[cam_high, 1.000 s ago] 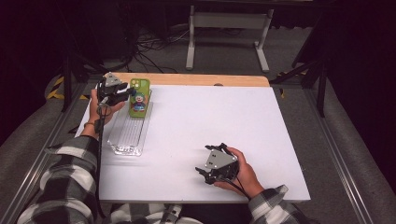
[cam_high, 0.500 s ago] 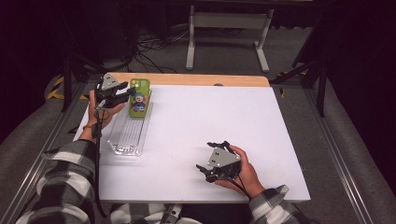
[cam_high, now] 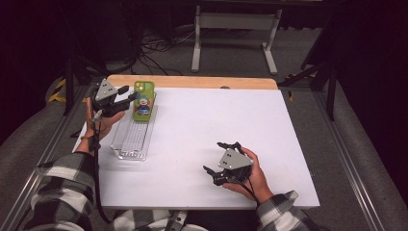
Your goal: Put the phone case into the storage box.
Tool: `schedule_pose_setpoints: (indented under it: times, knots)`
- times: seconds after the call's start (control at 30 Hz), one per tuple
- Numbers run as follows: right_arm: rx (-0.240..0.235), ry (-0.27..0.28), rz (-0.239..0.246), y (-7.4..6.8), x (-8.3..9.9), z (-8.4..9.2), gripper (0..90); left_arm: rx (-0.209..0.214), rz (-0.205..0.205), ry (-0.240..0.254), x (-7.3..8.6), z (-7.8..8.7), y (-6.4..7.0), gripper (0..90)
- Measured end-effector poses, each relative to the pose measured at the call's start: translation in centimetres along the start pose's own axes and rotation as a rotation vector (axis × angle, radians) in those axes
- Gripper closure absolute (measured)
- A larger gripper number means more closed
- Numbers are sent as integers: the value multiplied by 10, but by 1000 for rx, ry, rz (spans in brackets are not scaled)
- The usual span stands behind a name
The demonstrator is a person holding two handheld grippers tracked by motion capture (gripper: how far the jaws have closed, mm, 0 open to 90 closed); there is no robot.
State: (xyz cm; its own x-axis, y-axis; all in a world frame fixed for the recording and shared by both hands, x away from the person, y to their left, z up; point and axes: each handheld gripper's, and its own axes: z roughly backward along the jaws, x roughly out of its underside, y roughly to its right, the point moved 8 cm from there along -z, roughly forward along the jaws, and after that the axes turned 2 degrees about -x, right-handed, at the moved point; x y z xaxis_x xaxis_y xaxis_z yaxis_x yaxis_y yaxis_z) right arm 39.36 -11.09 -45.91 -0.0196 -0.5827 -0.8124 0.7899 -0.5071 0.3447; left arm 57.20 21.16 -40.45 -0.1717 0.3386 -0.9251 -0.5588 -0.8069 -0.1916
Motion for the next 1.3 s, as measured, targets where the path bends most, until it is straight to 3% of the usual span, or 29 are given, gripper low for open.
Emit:
schedule_pose_setpoints:
  times: [0.6,1.3]
  knots:
    - [33,33,-25,7,-4,4,144,32,-2,86,-7,23,21,457]
    - [58,72,-47,14,-8,12,141,59,12,130,-13,40,41,304]
